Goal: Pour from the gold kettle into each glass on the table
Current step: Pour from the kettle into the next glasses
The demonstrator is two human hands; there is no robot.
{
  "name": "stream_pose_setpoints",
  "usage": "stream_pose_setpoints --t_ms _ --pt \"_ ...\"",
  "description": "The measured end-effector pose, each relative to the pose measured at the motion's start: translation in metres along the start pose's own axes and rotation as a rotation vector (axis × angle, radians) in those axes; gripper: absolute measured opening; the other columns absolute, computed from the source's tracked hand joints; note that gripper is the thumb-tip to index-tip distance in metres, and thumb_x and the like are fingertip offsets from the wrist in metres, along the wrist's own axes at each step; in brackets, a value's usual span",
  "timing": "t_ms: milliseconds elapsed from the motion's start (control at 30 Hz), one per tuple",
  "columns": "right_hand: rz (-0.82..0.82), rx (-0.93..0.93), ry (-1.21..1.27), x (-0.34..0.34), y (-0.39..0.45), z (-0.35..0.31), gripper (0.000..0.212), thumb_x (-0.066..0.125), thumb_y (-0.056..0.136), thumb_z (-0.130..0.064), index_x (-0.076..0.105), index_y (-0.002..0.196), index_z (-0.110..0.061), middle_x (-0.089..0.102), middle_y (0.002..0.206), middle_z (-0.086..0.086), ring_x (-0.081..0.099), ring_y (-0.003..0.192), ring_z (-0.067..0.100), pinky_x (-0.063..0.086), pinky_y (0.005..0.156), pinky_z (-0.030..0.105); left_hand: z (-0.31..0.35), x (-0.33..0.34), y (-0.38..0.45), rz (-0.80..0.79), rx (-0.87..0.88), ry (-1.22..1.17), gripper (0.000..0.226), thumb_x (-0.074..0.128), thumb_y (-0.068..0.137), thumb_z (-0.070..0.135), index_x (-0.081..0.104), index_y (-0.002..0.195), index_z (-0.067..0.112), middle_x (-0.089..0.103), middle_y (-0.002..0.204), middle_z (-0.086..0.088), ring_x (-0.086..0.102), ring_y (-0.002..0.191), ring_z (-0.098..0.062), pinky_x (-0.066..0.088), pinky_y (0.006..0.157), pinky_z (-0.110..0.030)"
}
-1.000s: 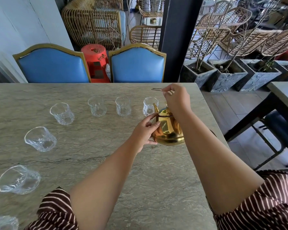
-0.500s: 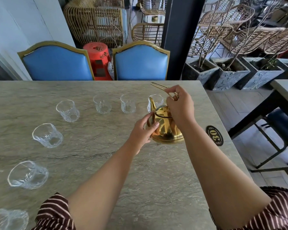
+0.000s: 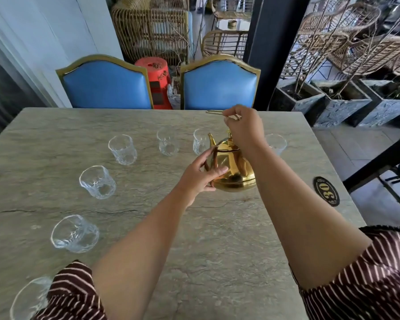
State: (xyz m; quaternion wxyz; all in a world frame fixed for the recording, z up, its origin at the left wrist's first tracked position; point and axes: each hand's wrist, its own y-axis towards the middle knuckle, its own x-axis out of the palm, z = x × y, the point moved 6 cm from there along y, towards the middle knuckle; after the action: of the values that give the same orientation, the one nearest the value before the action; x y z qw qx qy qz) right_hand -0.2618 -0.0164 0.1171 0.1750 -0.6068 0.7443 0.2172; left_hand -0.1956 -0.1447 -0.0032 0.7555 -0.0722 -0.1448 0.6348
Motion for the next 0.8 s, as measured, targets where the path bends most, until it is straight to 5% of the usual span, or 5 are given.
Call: stream_pose_setpoints --t_ms 200,400,800 --pt "-0.044 -0.004 -0.133 0.017 0.017 -0.023 0.019 0.054 0.094 -0.007 0.069 0.103 -0.013 0.065 0.110 0.003 0.055 0.079 0.016 0.038 0.054 0.021 0.001 -0.008 0.009 -0.029 -0.042 -0.101 0.075 0.081 0.081 0.024 0.046 0.144 0.044 0.051 0.149 -0.008 0.063 0.122 -0.025 0.061 0.084 -0.053" --pt "-0.092 0.012 -0.212 0.030 0.026 -0.029 0.025 0.049 0.092 -0.001 0.068 0.101 -0.014 0.061 0.093 0.004 0.054 0.072 0.020 0.035 0.046 0.019 -0.002 -0.013 0.014 -0.027 -0.058 -0.125 0.072 0.080 0.083 0.027 0.046 0.145 0.043 0.059 0.141 -0.011 0.065 0.121 -0.027 0.061 0.083 -0.055" --pt "-0.135 0.011 -0.235 0.039 0.029 -0.026 0.024 0.049 0.092 -0.002 0.068 0.103 -0.013 0.059 0.096 0.006 0.055 0.075 0.023 0.039 0.052 0.022 -0.005 -0.013 0.010 -0.015 -0.071 -0.134 0.068 0.079 0.083 0.028 0.049 0.142 0.044 0.064 0.133 -0.011 0.067 0.118 -0.028 0.059 0.086 -0.060"
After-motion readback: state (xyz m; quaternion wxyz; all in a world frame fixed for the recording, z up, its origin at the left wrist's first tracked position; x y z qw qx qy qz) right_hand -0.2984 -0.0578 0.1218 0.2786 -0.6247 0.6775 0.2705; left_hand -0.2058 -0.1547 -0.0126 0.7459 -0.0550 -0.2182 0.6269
